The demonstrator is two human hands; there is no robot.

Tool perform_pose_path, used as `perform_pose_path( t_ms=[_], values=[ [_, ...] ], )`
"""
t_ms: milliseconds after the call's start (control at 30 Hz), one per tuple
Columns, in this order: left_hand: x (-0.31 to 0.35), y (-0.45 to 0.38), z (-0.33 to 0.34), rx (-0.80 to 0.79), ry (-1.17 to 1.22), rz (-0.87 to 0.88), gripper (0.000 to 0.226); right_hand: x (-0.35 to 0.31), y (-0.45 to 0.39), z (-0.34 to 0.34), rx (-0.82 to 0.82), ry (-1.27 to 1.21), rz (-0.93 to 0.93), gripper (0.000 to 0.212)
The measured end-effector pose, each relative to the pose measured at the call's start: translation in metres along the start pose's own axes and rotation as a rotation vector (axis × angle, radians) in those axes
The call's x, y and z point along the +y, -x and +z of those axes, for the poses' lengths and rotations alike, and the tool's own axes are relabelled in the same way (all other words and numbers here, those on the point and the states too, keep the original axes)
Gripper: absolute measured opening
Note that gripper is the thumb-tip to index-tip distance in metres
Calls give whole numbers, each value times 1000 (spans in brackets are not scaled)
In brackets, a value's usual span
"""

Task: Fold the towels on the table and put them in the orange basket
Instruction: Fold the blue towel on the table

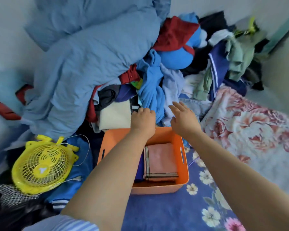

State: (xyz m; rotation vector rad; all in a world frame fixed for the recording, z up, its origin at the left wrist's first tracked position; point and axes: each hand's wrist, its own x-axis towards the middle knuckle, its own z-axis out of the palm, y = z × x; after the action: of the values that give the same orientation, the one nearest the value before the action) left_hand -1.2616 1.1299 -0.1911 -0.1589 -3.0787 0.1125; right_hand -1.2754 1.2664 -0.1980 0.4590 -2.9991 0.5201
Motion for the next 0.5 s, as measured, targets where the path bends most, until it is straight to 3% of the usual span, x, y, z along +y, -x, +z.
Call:
perform_pose_path(
  t_ms=[233, 500],
  values=[
    [19, 93, -101, 121, -29, -43, 35, -42, 95, -103, 205, 76, -84, 47],
    [60, 217, -172, 191, 2, 94, 34, -72, 250, -175, 329, 176, 65, 45]
  ],
)
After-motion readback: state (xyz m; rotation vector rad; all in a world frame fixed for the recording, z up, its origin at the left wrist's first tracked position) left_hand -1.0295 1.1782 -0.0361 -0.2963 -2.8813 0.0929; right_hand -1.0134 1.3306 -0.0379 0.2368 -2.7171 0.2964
